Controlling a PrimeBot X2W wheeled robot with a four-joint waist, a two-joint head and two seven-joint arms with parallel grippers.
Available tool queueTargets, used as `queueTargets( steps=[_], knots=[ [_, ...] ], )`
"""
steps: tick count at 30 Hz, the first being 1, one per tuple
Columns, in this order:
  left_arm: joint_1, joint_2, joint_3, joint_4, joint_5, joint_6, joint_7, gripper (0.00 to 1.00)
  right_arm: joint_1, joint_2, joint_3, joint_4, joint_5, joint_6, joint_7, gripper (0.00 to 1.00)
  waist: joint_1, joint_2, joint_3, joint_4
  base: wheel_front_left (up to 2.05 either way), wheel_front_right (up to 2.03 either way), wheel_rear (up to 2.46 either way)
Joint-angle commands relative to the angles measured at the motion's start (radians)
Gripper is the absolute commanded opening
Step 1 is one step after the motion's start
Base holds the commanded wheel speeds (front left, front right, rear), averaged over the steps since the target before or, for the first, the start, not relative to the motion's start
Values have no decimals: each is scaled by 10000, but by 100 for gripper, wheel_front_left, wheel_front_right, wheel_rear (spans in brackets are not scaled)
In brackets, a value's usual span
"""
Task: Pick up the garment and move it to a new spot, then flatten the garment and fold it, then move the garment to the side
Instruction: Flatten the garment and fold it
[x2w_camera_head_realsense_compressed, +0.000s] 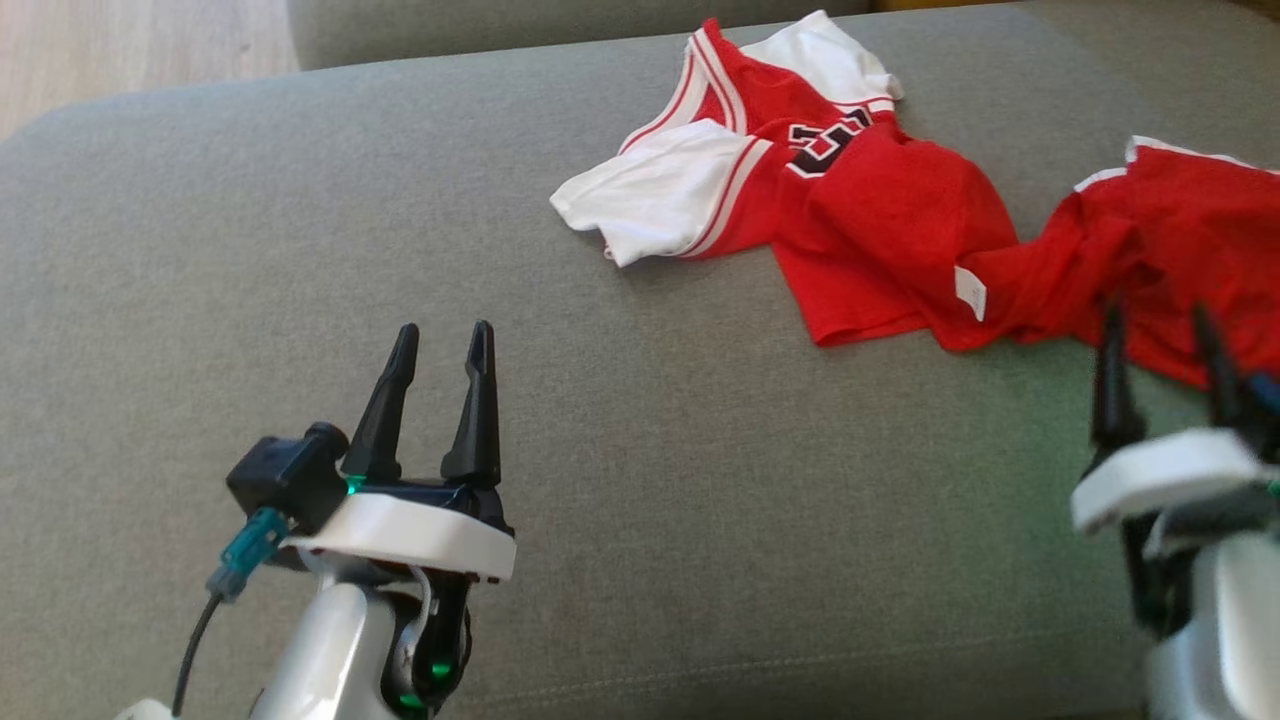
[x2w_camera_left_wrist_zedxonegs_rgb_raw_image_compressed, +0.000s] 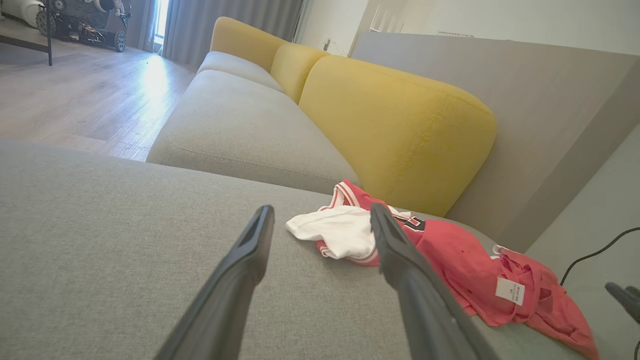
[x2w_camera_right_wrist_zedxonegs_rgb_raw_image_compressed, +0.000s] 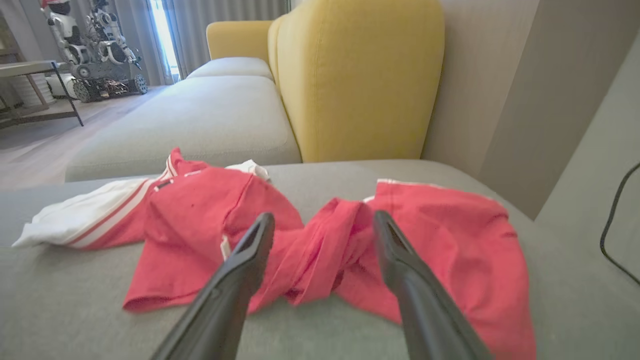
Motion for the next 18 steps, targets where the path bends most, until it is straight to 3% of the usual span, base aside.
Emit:
queueTargets(
  steps=[1, 8, 18],
  knots=[
    [-422, 74, 322, -289, 57, -80, -51, 100, 93, 29, 387, -388, 164, -7, -157, 100, 0, -1, -33, -73, 0, 0, 0],
    [-253, 74, 166, -229, 42, -121, -51, 100, 579, 132, 1389, -299, 519, -7, -699, 100, 0, -1, -98, -35, 0, 0, 0],
    [-494, 74, -30, -219, 101, -109, -51, 100, -809, -296, 1642, 1149, 63, -7, -713, 100, 0, -1, 540, 756, 0, 0, 0]
  ],
)
